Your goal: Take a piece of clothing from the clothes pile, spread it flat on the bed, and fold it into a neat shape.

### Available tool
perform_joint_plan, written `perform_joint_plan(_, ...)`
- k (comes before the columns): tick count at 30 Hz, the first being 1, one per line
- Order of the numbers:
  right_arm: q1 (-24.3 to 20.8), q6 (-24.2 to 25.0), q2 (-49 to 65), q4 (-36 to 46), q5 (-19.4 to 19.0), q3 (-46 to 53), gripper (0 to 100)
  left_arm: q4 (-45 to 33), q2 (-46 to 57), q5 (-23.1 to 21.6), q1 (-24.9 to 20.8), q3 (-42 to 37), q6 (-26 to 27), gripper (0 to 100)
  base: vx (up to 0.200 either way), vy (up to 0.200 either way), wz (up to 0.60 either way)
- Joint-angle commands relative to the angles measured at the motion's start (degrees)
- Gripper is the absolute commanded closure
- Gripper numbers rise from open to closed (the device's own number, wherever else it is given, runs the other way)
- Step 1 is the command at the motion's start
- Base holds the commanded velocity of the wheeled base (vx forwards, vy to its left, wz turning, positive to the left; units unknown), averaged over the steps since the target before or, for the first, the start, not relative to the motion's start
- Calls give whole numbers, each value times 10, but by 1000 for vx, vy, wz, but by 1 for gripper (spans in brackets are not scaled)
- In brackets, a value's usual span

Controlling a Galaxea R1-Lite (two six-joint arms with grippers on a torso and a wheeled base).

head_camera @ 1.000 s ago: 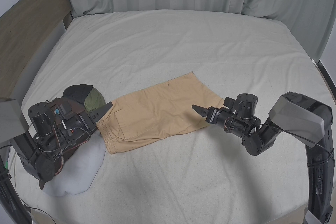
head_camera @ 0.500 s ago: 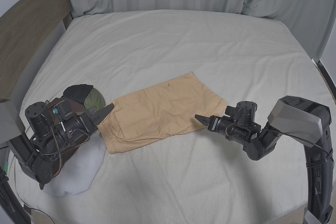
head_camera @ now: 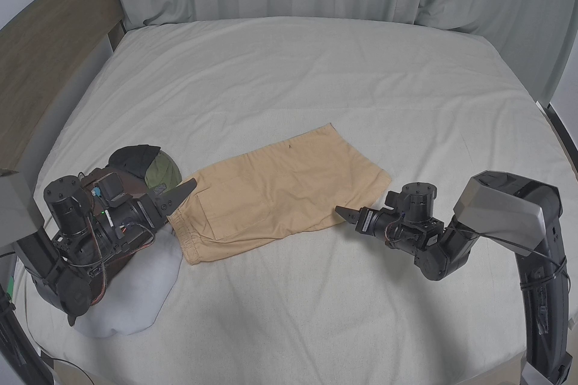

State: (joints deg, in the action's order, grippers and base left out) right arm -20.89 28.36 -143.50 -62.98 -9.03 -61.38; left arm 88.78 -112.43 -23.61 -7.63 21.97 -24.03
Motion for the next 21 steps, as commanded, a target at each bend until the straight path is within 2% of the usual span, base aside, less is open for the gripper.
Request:
perform_joint_plan(1, -7, 14, -23, 1, 11, -26, 0, 0, -2, 1, 0, -1, 0, 0, 0, 0, 0)
perform_joint_plan(7, -20, 54, -41, 10, 18, -69, 0, 1, 1, 0, -2, -5, 0, 0, 0, 0, 0)
perform_joint_plan(21, -48, 97, -61, 10, 29, -122, 0, 1, 1, -1, -6, -10, -1, 0, 0, 0, 0)
